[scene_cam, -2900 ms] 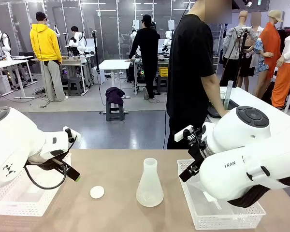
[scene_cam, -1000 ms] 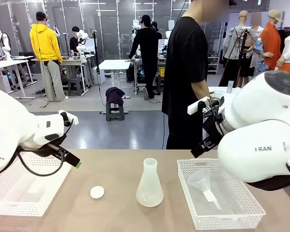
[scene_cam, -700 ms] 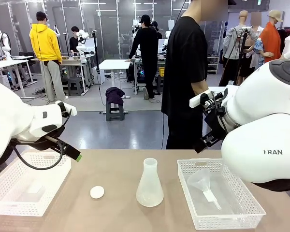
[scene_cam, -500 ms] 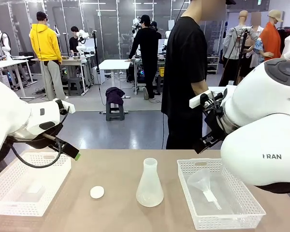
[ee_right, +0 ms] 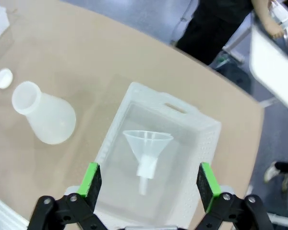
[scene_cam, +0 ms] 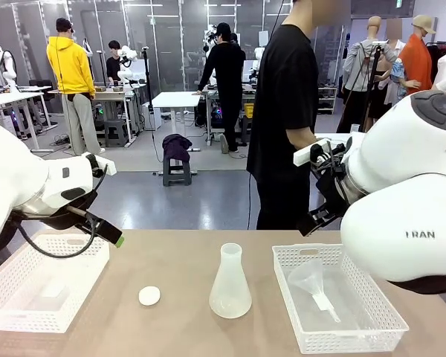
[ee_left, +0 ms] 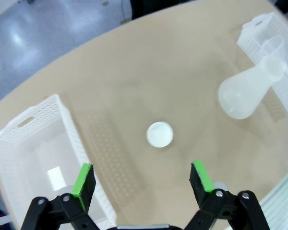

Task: Prepare the solutions needed for the experiment.
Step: Pick up the Plastic Funnel and insert it into the Big flask.

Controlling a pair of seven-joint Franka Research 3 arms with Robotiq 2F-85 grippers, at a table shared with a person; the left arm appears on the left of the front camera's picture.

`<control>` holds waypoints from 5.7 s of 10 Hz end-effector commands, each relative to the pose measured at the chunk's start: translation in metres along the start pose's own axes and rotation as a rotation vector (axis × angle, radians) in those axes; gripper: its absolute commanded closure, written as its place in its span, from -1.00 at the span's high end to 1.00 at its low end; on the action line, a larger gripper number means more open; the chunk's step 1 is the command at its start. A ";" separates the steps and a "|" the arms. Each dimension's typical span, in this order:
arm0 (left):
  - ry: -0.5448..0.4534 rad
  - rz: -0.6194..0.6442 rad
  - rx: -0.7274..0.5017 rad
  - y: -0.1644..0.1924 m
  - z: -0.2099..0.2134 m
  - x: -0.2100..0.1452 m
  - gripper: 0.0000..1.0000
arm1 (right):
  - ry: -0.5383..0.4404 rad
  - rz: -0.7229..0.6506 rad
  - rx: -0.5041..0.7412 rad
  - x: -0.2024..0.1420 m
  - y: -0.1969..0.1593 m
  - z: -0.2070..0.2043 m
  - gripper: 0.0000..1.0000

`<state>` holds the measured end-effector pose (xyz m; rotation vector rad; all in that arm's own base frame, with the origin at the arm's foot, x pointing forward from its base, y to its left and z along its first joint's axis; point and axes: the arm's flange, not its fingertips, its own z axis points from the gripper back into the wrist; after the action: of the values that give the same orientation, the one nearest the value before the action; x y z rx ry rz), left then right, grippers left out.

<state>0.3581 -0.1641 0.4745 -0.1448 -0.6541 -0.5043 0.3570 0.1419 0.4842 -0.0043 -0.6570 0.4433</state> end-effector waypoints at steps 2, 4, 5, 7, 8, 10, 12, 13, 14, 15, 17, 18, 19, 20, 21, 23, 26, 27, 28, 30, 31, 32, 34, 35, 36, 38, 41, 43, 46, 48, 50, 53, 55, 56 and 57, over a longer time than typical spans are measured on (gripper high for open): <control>-0.154 0.257 -0.305 0.040 0.000 0.000 1.00 | 0.009 -0.282 0.298 0.008 -0.016 -0.015 1.00; -0.221 0.320 -0.439 0.055 -0.005 -0.001 1.00 | 0.029 -0.424 0.422 0.014 -0.021 -0.027 1.00; -0.271 0.330 -0.535 0.063 -0.009 -0.002 1.00 | 0.025 -0.486 0.497 0.017 -0.023 -0.031 1.00; -0.190 0.349 -0.438 0.052 0.011 -0.003 1.00 | 0.011 -0.398 0.489 0.019 -0.019 -0.034 1.00; -0.190 0.349 -0.438 0.052 0.011 -0.003 1.00 | 0.035 -0.499 0.466 0.016 -0.017 -0.021 1.00; -0.190 0.349 -0.438 0.052 0.011 -0.003 1.00 | 0.035 -0.499 0.466 0.016 -0.017 -0.021 1.00; -0.205 0.341 -0.471 0.054 0.005 -0.004 1.00 | 0.031 -0.492 0.463 0.018 -0.018 -0.021 1.00; -0.229 0.359 -0.567 0.066 -0.009 0.002 1.00 | 0.056 -0.564 0.511 0.022 -0.017 -0.034 1.00; -0.262 0.352 -0.613 0.077 -0.014 0.004 1.00 | 0.067 -0.635 0.599 0.021 -0.019 -0.041 1.00; -0.289 0.338 -0.644 0.087 -0.021 0.006 1.00 | 0.074 -0.719 0.689 0.020 -0.026 -0.048 1.00; -0.320 0.303 -0.789 0.099 -0.038 0.006 1.00 | 0.057 -0.814 0.778 0.017 -0.038 -0.058 1.00; -0.300 0.300 -0.872 0.098 -0.046 0.005 1.00 | 0.054 -0.836 0.796 0.016 -0.039 -0.059 1.00; -0.315 0.306 -0.956 0.098 -0.055 0.005 1.00 | 0.054 -0.849 0.826 0.016 -0.039 -0.061 1.00; -0.346 0.311 -1.026 0.099 -0.064 0.005 1.00 | 0.054 -0.868 0.848 0.016 -0.041 -0.064 1.00; -0.393 0.313 -1.078 0.099 -0.071 0.005 1.00 | 0.049 -0.890 0.869 0.015 -0.043 -0.068 1.00; -0.329 0.311 -0.999 0.095 -0.059 -0.005 1.00 | 0.068 -0.898 0.845 0.012 -0.044 -0.058 1.00; -0.365 0.317 -1.065 0.097 -0.068 -0.006 1.00 | 0.075 -0.911 0.853 0.011 -0.045 -0.061 1.00; -0.365 0.340 -1.192 0.098 -0.066 -0.007 1.00 | 0.109 -0.931 0.889 0.013 -0.043 -0.065 1.00; -0.374 0.323 -1.215 0.102 -0.064 -0.010 1.00 | 0.114 -0.940 0.925 0.015 -0.043 -0.069 1.00; -0.446 0.245 -1.264 0.115 -0.079 -0.018 1.00 | 0.117 -0.946 0.953 0.022 -0.042 -0.076 1.00; -0.450 0.201 -1.210 0.115 -0.088 -0.015 1.00 | 0.119 -0.946 0.962 0.025 -0.042 -0.079 1.00; -0.457 0.182 -1.154 0.119 -0.100 -0.010 1.00 | 0.131 -0.952 0.970 0.028 -0.040 -0.083 1.00; -0.499 0.182 -1.001 0.135 -0.107 0.000 1.00 | 0.139 -0.957 0.979 0.035 -0.040 -0.088 1.00; -0.502 0.145 -0.965 0.142 -0.105 0.007 1.00 | 0.146 -0.955 0.989 0.036 -0.038 -0.087 1.00; -0.479 0.115 -0.929 0.145 -0.100 0.012 1.00 | 0.138 -0.938 0.961 0.027 -0.040 -0.082 1.00; -0.431 0.118 -0.913 0.151 -0.098 0.011 1.00 | 0.138 -0.938 0.961 0.027 -0.040 -0.082 1.00; -0.486 0.109 -0.939 0.152 -0.101 0.007 1.00 | 0.138 -0.938 0.961 0.027 -0.040 -0.082 1.00; -0.469 0.109 -0.930 0.153 -0.101 0.006 1.00 | 0.140 -0.940 0.962 0.028 -0.042 -0.084 1.00; -0.292 0.347 -1.012 0.153 -0.092 -0.012 1.00 | 0.022 -0.515 0.713 0.051 -0.068 -0.112 1.00; -0.229 0.367 -1.018 0.151 -0.087 -0.022 1.00 | 0.016 -0.324 0.673 0.062 -0.076 -0.123 1.00; -0.287 0.382 -1.025 0.151 -0.100 -0.020 1.00 | 0.070 -0.388 0.704 0.055 -0.073 -0.111 1.00; -0.287 0.382 -1.025 0.151 -0.100 -0.020 1.00 | 0.070 -0.388 0.704 0.055 -0.073 -0.111 1.00; -0.287 0.382 -1.025 0.151 -0.100 -0.020 1.00 | 0.083 -0.079 0.662 0.074 -0.080 -0.128 1.00; -0.287 0.382 -1.025 0.151 -0.100 -0.020 1.00 | 0.080 0.124 0.658 0.087 -0.080 -0.139 1.00; -0.287 0.382 -1.025 0.151 -0.100 -0.020 1.00 | 0.087 0.255 0.674 0.093 -0.079 -0.143 1.00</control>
<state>0.4703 -0.0510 0.3870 -1.3199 -0.5513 -0.4000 0.5185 0.1258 0.4362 0.5623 -0.3572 0.7033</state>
